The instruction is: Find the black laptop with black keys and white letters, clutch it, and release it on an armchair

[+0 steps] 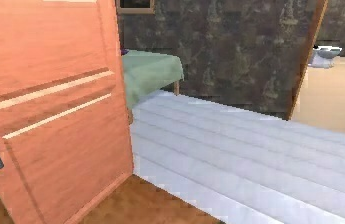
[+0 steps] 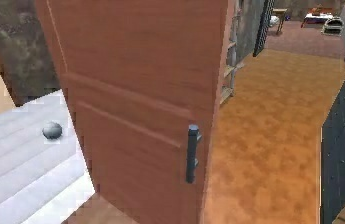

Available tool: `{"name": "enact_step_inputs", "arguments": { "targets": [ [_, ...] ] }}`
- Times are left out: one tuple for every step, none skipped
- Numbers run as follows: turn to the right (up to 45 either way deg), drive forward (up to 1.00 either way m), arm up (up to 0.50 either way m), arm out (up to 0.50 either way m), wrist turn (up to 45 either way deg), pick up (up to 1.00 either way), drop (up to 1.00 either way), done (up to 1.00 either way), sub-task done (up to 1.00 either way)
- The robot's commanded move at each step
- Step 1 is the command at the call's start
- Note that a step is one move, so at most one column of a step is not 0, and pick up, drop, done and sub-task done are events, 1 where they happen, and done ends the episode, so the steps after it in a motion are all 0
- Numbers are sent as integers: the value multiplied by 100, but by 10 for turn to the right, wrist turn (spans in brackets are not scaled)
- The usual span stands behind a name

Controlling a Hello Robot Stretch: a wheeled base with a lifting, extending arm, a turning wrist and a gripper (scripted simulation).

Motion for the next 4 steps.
{"name": "enact_step_inputs", "arguments": {
  "targets": [
    [0, 5, 0, 0, 0, 0, 0, 0, 0],
    [420, 0, 0, 0, 0, 0, 0, 0, 0],
    [0, 100, 0, 0, 0, 0, 0, 0, 0],
    [0, 100, 0, 0, 0, 0, 0, 0, 0]
  ]
}}
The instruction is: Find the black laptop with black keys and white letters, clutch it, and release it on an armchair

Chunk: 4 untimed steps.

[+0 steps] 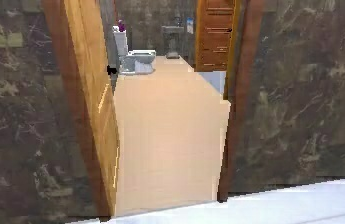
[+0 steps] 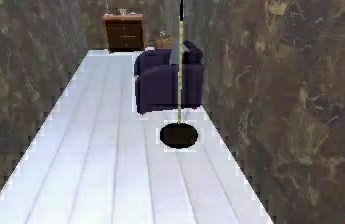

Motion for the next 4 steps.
{"name": "enact_step_inputs", "arguments": {
  "targets": [
    [0, 100, 0, 0, 0, 0, 0, 0, 0],
    [0, 50, 0, 0, 0, 0, 0, 0, 0],
    [150, 0, 0, 0, 0, 0, 0, 0, 0],
    [0, 100, 0, 0, 0, 0, 0, 0, 0]
  ]
}}
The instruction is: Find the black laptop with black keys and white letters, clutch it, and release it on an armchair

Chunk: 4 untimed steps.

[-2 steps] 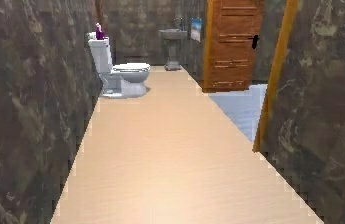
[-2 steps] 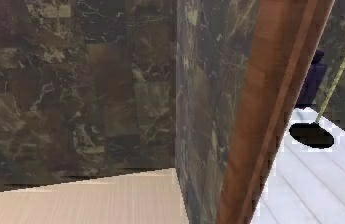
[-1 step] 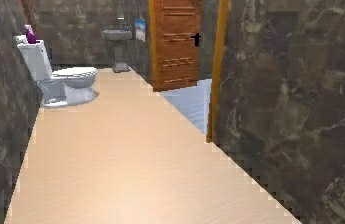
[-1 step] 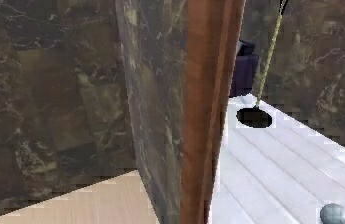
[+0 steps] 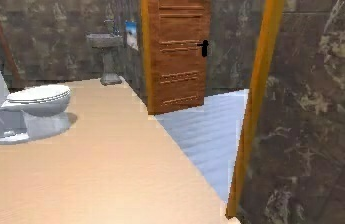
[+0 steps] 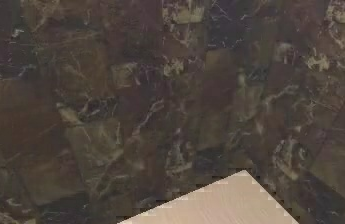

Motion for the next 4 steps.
{"name": "enact_step_inputs", "arguments": {
  "targets": [
    [0, 100, 0, 0, 0, 0, 0, 0, 0],
    [210, 0, 0, 0, 0, 0, 0, 0, 0],
    [0, 5, 0, 0, 0, 0, 0, 0, 0],
    [0, 30, 0, 0, 0, 0, 0, 0, 0]
  ]
}}
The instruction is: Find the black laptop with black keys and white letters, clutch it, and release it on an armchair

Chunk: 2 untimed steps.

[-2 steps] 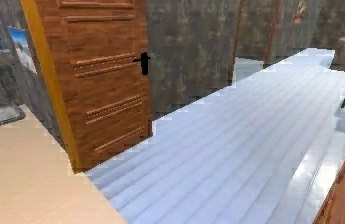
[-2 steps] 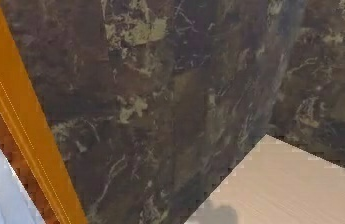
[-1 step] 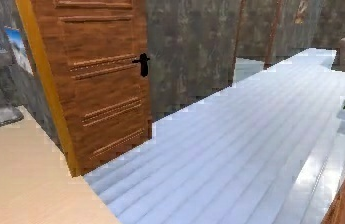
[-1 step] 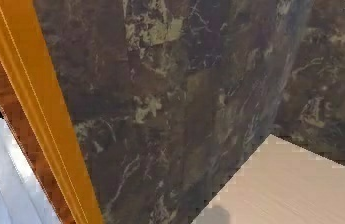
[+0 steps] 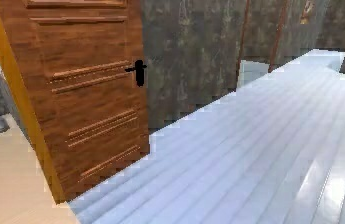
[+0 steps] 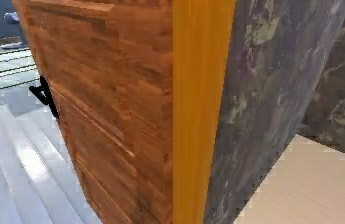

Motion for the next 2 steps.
{"name": "enact_step_inputs", "arguments": {
  "targets": [
    [-450, 0, 0, 0, 0, 0, 0, 0, 0],
    [-180, 0, 0, 0, 0, 0, 0, 0, 0]
  ]
}}
